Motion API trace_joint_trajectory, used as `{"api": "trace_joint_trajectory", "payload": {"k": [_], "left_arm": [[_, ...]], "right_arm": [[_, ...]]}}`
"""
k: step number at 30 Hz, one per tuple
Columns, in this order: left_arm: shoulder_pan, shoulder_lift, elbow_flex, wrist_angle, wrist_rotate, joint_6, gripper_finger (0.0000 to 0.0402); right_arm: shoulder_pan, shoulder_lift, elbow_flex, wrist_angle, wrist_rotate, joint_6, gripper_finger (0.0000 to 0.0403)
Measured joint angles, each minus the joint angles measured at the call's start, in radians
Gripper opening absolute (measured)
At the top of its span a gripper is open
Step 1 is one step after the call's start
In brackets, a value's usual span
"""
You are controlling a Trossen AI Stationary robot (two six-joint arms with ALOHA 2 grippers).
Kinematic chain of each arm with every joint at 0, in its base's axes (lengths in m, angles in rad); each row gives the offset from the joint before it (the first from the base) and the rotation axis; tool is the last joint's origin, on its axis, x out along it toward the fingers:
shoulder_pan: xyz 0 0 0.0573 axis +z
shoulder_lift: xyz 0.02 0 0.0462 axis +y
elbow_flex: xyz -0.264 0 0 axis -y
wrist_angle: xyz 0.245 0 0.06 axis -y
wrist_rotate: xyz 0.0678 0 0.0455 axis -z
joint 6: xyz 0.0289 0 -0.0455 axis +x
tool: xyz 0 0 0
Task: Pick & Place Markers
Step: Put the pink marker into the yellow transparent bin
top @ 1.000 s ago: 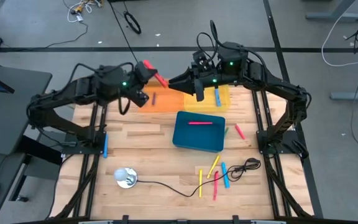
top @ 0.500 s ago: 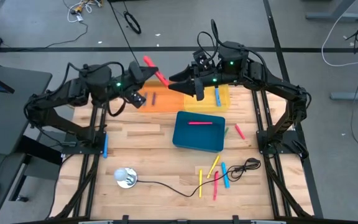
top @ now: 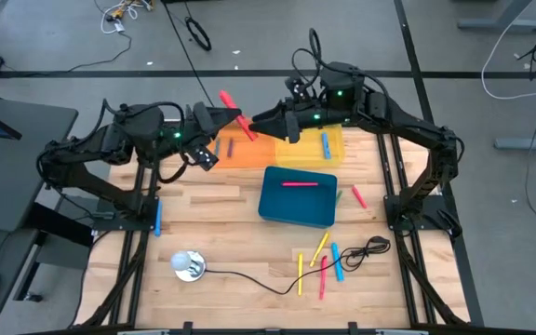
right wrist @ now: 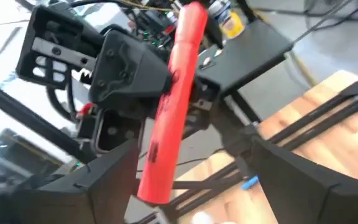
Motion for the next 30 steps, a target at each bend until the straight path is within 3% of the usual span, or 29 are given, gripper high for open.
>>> {"api": "trace_joint_trajectory", "payload": {"k": [5, 15, 21, 30], "left_arm": [[0.007, 0.0, 0.0, -0.003, 0.003, 0.003, 0.0065], [0.007, 0.027, -0.002, -0.009, 0.028, 0.005, 0.0065], [0.008, 0.027, -0.002, -0.007, 0.028, 0.004, 0.0065], [0.007, 0.027, -0.001, -0.003, 0.026, -0.005, 0.0065]], "right_arm": [[0.003, 0.0, -0.053, 0.112, -0.106, 0.074, 0.0315], [0.006, 0.001, -0.08, 0.163, -0.116, 0.097, 0.0302], [0.006, 0.001, -0.08, 0.162, -0.154, 0.107, 0.0239], [0.006, 0.001, -0.08, 0.149, -0.165, 0.133, 0.0111]]}}
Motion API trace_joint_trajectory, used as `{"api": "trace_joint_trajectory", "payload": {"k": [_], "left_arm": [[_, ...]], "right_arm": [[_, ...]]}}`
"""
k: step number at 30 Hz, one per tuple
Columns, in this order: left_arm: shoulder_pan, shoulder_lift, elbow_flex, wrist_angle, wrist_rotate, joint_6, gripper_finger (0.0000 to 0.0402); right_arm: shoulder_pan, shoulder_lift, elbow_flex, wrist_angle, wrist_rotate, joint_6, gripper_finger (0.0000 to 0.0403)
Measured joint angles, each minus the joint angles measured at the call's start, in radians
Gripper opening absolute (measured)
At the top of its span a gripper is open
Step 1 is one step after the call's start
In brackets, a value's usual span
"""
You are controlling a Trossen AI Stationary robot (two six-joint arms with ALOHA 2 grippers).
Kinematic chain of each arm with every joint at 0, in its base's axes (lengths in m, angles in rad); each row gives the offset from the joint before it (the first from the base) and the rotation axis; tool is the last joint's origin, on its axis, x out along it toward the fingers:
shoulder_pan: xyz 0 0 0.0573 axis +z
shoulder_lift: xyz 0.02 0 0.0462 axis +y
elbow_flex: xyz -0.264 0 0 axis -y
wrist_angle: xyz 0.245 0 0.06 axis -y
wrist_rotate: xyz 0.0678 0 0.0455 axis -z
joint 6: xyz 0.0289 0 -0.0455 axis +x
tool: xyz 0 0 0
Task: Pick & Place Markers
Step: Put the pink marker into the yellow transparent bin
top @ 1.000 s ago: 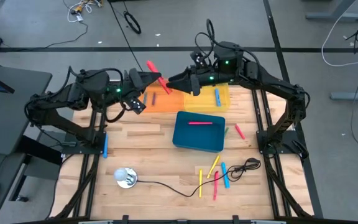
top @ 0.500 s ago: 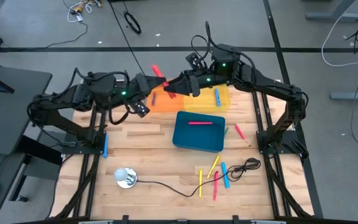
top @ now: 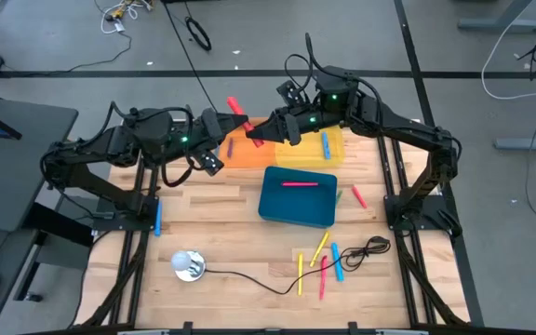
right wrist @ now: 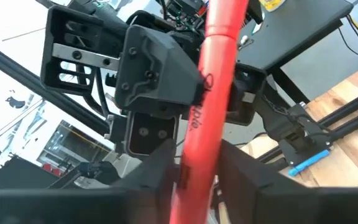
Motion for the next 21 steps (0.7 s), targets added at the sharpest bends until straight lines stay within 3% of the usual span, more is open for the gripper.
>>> {"api": "trace_joint_trajectory", "payload": {"k": [4, 8, 14, 21], "left_arm": [[0.0, -0.002, 0.0, -0.009, 0.011, -0.022, 0.0077], [0.002, -0.002, 0.0, -0.001, 0.022, -0.126, 0.0125], [0.002, -0.005, 0.0, -0.005, 0.044, -0.515, 0.0173], [0.001, -0.024, 0.0, -0.004, 0.076, -0.91, 0.0184]], "right_arm": [[-0.001, 0.0, 0.0, -0.003, 0.004, 0.017, 0.0053], [-0.005, 0.0, 0.0, 0.005, 0.004, -0.02, 0.0051], [-0.009, 0.0, 0.0, 0.003, 0.036, -0.05, 0.0051], [-0.025, 0.0, 0.0, 0.017, 0.092, -0.125, 0.0051]]}}
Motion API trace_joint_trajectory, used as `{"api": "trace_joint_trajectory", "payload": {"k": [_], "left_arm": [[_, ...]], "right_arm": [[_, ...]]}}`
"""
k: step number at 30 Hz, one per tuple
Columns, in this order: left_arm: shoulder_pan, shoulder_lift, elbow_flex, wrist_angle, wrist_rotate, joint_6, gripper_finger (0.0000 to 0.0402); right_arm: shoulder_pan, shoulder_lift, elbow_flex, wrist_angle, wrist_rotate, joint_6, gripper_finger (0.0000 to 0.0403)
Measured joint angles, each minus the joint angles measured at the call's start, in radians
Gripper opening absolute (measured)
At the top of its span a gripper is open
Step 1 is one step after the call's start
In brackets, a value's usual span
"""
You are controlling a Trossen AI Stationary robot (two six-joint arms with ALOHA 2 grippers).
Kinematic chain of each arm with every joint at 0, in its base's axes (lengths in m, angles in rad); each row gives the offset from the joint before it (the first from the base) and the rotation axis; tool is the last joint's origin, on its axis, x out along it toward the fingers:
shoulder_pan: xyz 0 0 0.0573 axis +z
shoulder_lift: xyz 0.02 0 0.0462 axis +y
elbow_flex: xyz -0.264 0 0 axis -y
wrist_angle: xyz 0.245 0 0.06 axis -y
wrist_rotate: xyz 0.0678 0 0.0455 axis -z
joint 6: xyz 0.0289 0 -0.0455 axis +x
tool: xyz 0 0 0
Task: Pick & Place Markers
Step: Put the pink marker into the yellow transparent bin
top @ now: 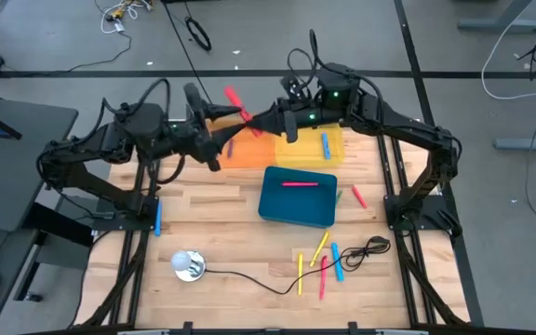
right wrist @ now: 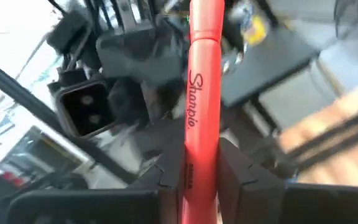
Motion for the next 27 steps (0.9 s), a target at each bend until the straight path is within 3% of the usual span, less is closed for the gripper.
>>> {"api": "trace_joint_trajectory", "payload": {"k": [6, 13, 21, 27], "left_arm": [[-0.001, -0.003, -0.001, -0.004, 0.009, -0.385, 0.0185], [0.001, -0.004, -0.001, -0.002, 0.031, -0.682, 0.0185], [0.04, -0.004, -0.001, -0.003, 0.03, -1.034, 0.0185], [0.085, -0.004, -0.001, -0.003, 0.147, -1.208, 0.0186]], "right_arm": [[-0.01, -0.019, 0.002, -0.034, 0.072, -0.107, 0.0051], [-0.004, -0.056, 0.001, -0.052, 0.16, -0.241, 0.0051], [0.059, -0.118, 0.001, -0.115, 0.401, -0.568, 0.0051], [0.119, -0.131, 0.001, -0.166, 0.681, -0.639, 0.0051]]}}
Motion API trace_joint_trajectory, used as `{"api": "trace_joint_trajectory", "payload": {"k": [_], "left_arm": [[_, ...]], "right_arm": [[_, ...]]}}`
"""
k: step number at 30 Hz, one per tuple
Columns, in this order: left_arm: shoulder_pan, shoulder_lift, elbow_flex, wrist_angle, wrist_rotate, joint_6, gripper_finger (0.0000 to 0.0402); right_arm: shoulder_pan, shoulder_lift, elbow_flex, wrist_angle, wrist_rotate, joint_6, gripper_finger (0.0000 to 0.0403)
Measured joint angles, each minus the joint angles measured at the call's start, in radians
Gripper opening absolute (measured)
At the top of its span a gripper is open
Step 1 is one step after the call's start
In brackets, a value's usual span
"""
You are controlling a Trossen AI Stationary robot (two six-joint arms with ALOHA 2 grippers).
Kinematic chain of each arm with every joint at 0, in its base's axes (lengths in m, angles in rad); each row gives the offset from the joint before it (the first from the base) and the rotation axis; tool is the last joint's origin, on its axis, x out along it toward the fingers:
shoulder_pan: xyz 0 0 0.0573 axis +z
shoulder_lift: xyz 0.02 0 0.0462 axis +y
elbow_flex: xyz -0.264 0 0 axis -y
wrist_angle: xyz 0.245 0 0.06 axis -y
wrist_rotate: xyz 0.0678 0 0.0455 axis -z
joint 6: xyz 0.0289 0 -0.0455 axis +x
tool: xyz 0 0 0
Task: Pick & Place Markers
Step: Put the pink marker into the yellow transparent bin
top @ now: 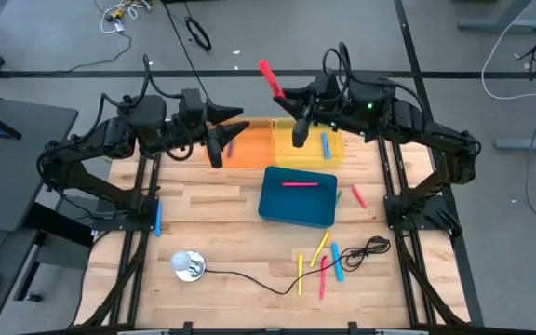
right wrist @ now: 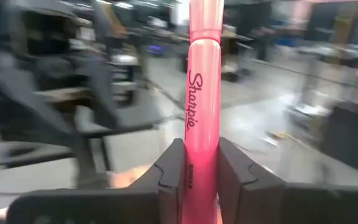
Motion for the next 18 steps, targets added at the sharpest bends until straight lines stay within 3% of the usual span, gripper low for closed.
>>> {"api": "trace_joint_trajectory", "payload": {"k": [4, 10, 18], "left_arm": [[0.022, 0.0, 0.0, -0.002, 0.055, -0.038, 0.0186], [0.05, 0.0, 0.0, -0.041, 0.058, -0.046, 0.0186], [0.079, 0.0, 0.0, -0.108, 0.058, -0.047, 0.0186]], "right_arm": [[0.004, -0.005, 0.0, -0.078, 0.202, 0.082, 0.005], [-0.023, -0.006, 0.0, -0.149, 0.399, 0.12, 0.0051], [-0.026, -0.006, 0.0, -0.161, 0.804, 0.08, 0.005]]}}
